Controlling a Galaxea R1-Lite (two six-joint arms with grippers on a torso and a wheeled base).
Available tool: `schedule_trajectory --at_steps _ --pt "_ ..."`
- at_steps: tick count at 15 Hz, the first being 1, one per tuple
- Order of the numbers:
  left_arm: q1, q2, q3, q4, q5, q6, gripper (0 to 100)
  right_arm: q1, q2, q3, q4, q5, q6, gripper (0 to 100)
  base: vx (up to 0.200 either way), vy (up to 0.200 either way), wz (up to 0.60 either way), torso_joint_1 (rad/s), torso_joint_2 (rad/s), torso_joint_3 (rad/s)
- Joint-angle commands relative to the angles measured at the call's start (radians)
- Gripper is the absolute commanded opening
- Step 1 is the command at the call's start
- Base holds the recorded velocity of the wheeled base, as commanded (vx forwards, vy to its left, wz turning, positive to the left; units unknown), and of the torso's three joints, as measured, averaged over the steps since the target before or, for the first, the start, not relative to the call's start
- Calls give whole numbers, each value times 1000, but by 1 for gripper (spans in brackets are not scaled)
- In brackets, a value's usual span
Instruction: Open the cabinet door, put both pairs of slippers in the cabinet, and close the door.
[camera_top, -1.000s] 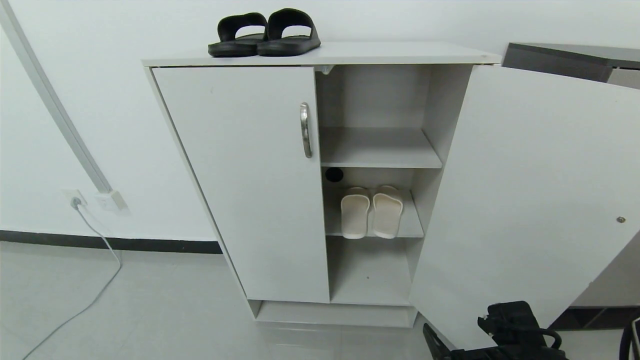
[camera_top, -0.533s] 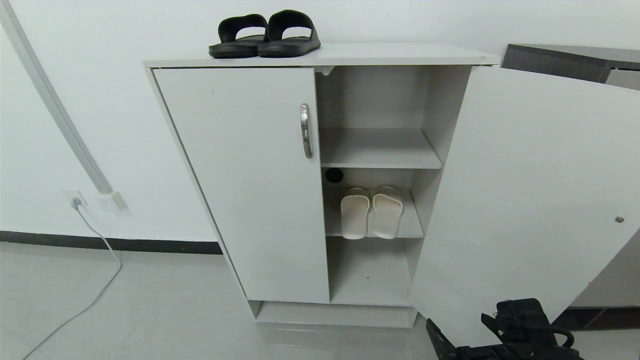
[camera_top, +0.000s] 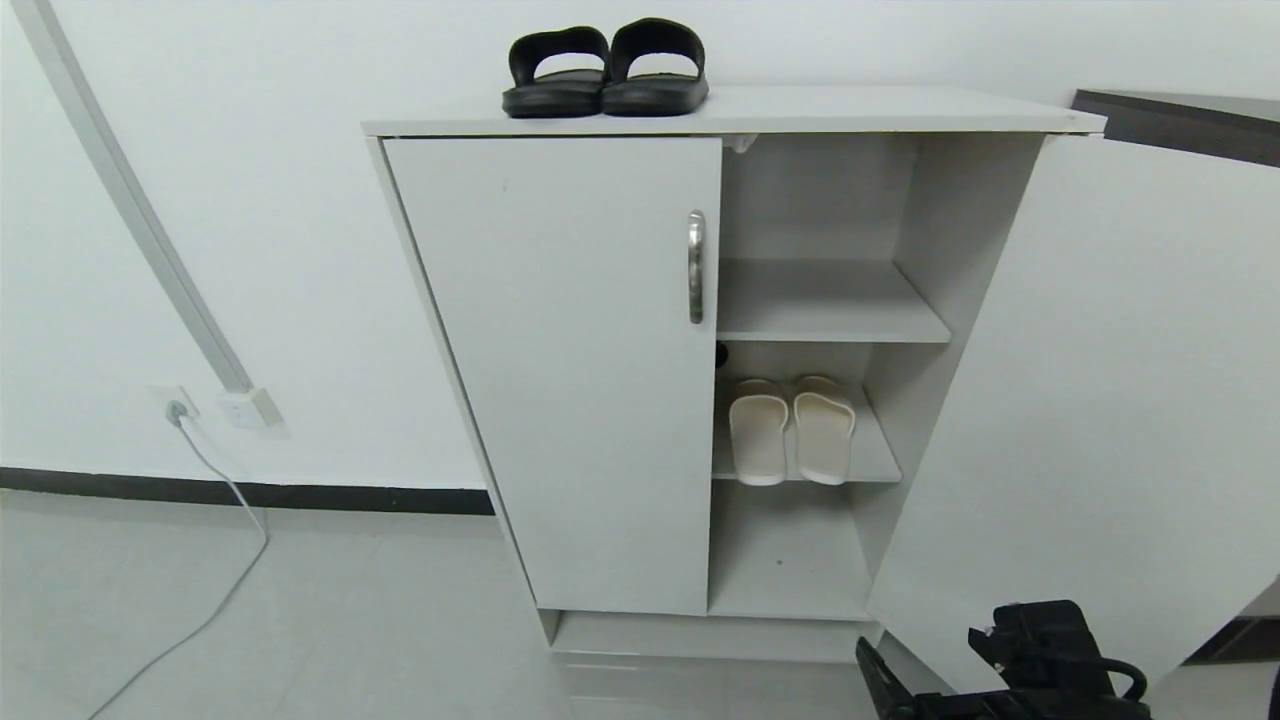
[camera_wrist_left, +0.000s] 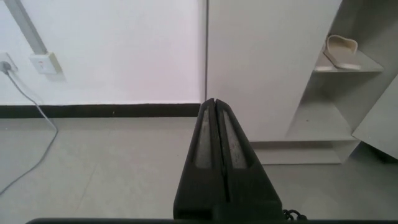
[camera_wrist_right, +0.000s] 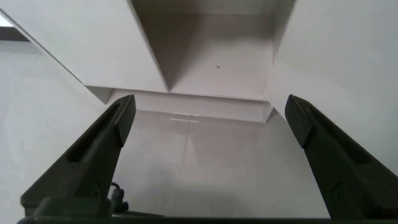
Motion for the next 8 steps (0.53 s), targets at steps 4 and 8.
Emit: schedule_trajectory --at_steps 4,8 --pt "0 1 0 0 0 1 0 -1 8 -38 0 11 -20 100 0 200 0 2 0 6" --pt "0 1 0 0 2 0 0 -15 7 -101 0 25 -115 100 0 50 0 1 1 1"
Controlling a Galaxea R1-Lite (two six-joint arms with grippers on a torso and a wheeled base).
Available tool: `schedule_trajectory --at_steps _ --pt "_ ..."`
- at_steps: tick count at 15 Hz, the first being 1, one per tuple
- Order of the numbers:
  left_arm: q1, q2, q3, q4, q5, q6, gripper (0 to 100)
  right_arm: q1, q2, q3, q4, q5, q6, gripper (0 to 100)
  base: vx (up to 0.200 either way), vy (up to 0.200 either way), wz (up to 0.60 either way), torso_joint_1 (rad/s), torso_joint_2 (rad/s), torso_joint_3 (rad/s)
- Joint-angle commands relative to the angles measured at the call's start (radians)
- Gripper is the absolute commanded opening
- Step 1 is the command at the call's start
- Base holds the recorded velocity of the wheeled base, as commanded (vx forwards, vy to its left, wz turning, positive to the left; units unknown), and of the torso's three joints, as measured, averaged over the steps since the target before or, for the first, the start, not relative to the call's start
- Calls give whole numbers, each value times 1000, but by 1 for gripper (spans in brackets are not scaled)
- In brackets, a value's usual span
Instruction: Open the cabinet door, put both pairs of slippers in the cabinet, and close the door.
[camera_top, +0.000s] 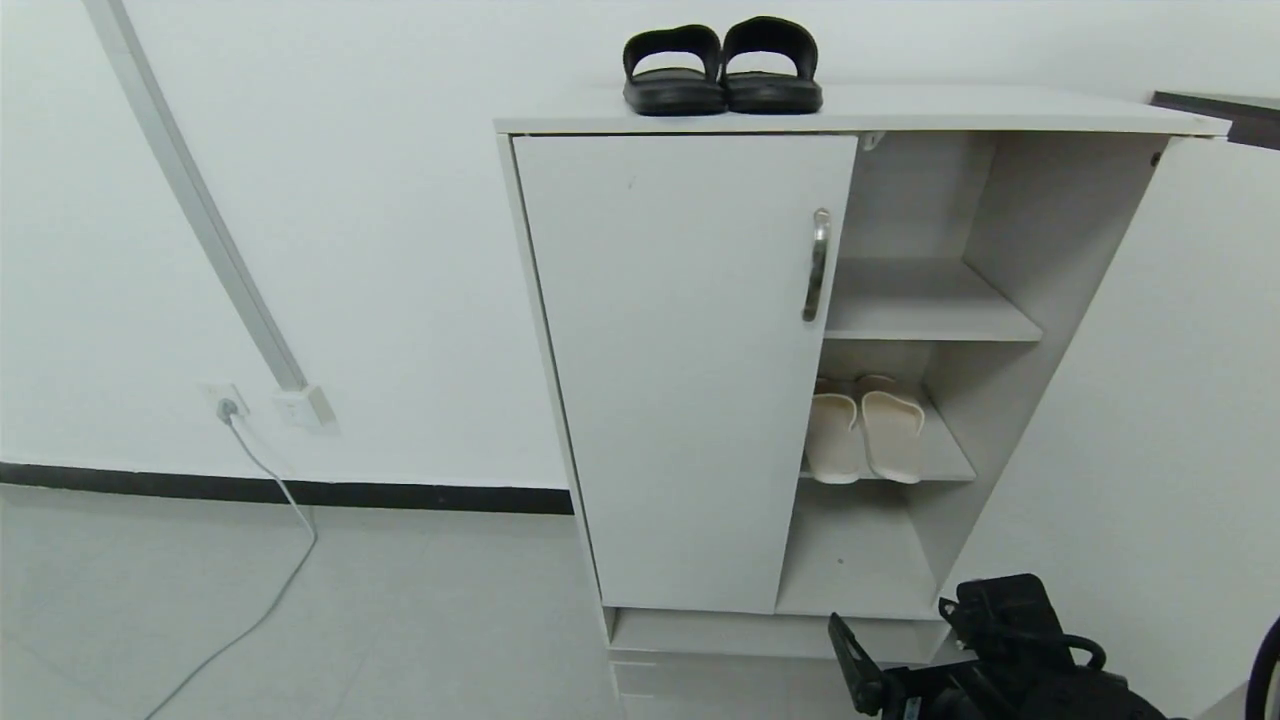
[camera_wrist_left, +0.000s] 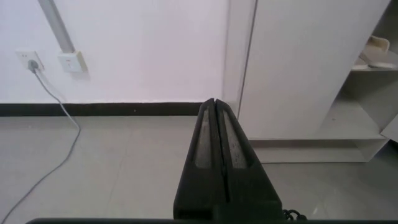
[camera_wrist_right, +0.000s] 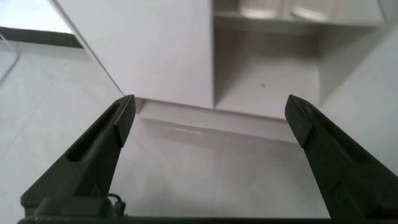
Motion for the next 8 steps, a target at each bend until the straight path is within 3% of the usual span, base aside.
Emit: schedule_trajectory --at_steps 1,8 --pt "0 1 0 0 0 0 0 -3 4 -8 -1 -2 -6 100 0 0 0 0 0 0" --pt "0 1 0 0 0 0 0 -3 13 -15 -1 20 -38 100 0 0 0 0 0 0"
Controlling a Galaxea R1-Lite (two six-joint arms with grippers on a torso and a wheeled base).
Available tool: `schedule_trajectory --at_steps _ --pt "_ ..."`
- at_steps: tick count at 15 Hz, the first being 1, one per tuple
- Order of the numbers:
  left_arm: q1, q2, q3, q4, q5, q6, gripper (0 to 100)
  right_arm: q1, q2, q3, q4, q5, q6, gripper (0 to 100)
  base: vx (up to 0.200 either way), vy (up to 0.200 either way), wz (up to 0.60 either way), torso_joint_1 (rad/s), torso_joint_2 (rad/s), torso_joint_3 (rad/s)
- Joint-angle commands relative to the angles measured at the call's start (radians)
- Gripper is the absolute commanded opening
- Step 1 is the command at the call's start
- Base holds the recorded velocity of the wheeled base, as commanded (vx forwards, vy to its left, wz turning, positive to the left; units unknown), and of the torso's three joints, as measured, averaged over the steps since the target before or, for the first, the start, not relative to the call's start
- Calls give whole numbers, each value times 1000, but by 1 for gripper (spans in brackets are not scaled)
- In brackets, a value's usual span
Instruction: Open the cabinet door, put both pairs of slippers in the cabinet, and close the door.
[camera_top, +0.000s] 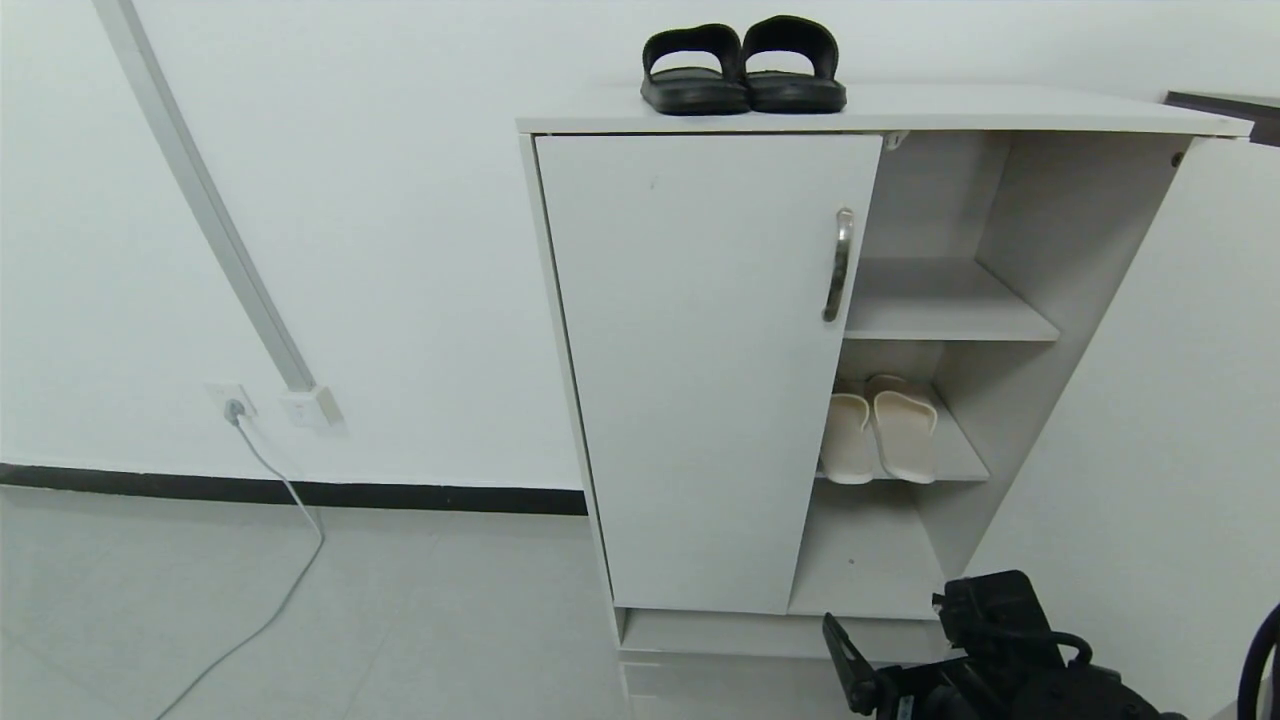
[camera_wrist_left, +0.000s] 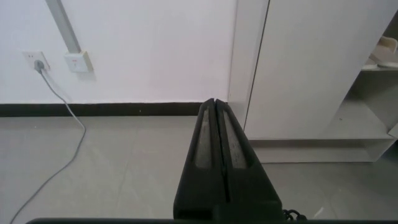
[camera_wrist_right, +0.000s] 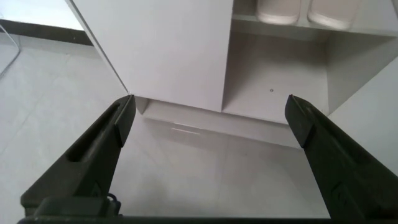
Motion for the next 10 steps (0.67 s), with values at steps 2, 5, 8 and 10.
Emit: schedule_trajectory --at_steps 2,5,8,10 --pt "0 1 0 0 0 0 0 0 13 -12 -1 3 -8 100 0 0 0 0 0 0" --pt "-2 1 0 0 0 0 0 0 11 -24 -1 29 -14 100 0 0 0 0 0 0" --pt "0 1 0 0 0 0 0 0 13 -41 -1 48 -36 100 0 0 0 0 0 0" --pt "0 1 0 0 0 0 0 -4 13 -82 -1 74 -77 100 0 0 0 0 0 0"
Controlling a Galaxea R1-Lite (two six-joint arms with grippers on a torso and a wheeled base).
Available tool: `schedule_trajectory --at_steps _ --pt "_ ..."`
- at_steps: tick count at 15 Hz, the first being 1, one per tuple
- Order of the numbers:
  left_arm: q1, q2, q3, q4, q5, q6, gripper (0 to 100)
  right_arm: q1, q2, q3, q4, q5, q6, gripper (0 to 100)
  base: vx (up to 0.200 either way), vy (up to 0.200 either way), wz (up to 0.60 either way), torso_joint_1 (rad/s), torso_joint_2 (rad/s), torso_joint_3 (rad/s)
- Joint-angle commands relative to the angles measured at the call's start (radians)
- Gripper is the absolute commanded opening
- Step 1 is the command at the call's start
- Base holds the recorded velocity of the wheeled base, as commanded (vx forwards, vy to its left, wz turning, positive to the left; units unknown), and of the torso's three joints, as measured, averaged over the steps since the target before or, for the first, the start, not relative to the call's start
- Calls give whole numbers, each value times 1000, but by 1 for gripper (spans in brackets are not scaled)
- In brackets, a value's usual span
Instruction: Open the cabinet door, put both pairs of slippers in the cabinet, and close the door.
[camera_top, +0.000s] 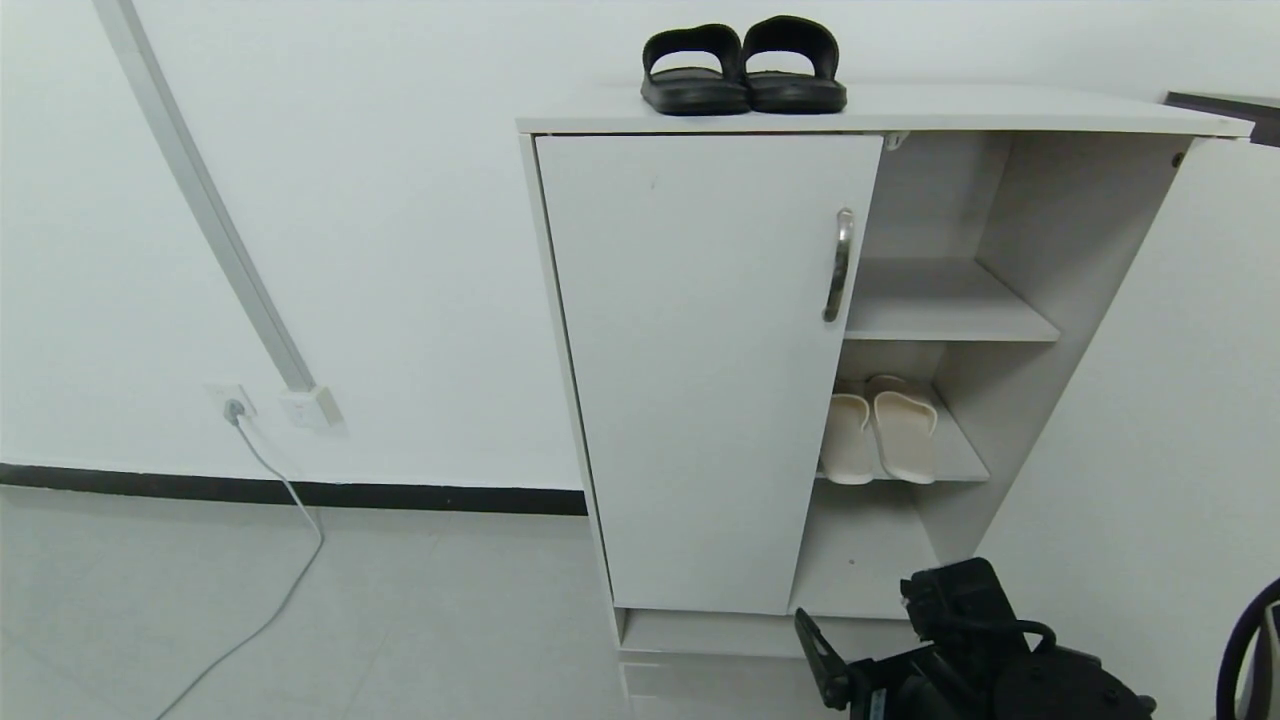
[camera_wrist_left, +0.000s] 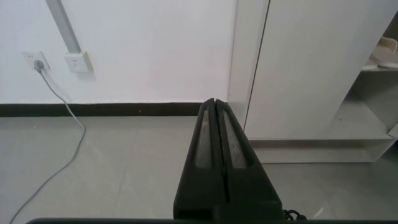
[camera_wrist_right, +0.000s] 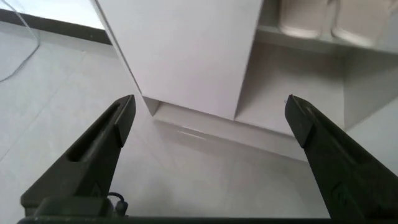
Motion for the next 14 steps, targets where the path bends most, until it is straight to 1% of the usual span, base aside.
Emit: schedule_trajectory --at_steps 1,3,6,9,14 --pt "0 1 0 0 0 0 0 -8 4 -40 -1 5 -26 100 0 0 0 0 0 0" --pt "0 1 0 0 0 0 0 -17 15 -89 -1 30 -71 100 0 0 0 -1 -79 -92" --pt "0 1 0 0 0 0 0 -39 31 -158 -1 60 -94 100 0 0 0 12 -191 -321" --pt "0 1 0 0 0 0 0 -60 19 -201 40 79 -95 100 0 0 0 45 -513 -362" --pt "0 1 0 0 0 0 0 -63 10 -201 51 80 -97 100 0 0 0 120 -467 -342"
